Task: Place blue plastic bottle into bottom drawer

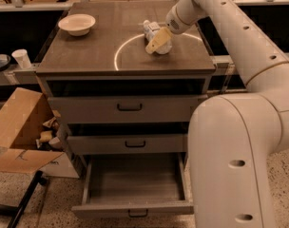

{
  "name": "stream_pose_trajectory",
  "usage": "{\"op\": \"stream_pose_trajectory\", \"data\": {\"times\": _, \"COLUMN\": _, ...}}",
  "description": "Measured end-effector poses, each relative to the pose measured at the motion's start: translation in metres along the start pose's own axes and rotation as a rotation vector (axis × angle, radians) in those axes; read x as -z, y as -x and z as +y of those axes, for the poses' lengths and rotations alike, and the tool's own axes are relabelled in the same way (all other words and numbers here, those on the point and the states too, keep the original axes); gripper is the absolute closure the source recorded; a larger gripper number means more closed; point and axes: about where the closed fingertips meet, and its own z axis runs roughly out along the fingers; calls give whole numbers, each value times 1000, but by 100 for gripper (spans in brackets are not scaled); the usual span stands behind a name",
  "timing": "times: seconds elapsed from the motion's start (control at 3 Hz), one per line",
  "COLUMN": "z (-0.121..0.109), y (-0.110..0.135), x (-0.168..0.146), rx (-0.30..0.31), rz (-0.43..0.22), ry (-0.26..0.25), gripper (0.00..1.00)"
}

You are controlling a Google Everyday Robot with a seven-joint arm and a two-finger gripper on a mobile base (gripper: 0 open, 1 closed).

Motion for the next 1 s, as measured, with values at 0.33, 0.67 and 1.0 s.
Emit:
{"op": "stream_pose_trajectory", "data": {"times": 0.33, "z": 3, "y": 6, "x": -12, "rx": -58, "rz": 24, "ry": 4, "gripper": 0}}
{"op": "stream_pose_trajectory", "data": {"times": 0.67, "z": 8, "y": 6, "x": -22, "rx": -115, "rz": 56, "ry": 16, "gripper": 27}}
{"op": "stream_pose_trajectory", "data": {"times": 1.0, "z": 10, "y": 7, "x": -25, "rx": -134, "rz": 69, "ry": 20, "gripper": 50}}
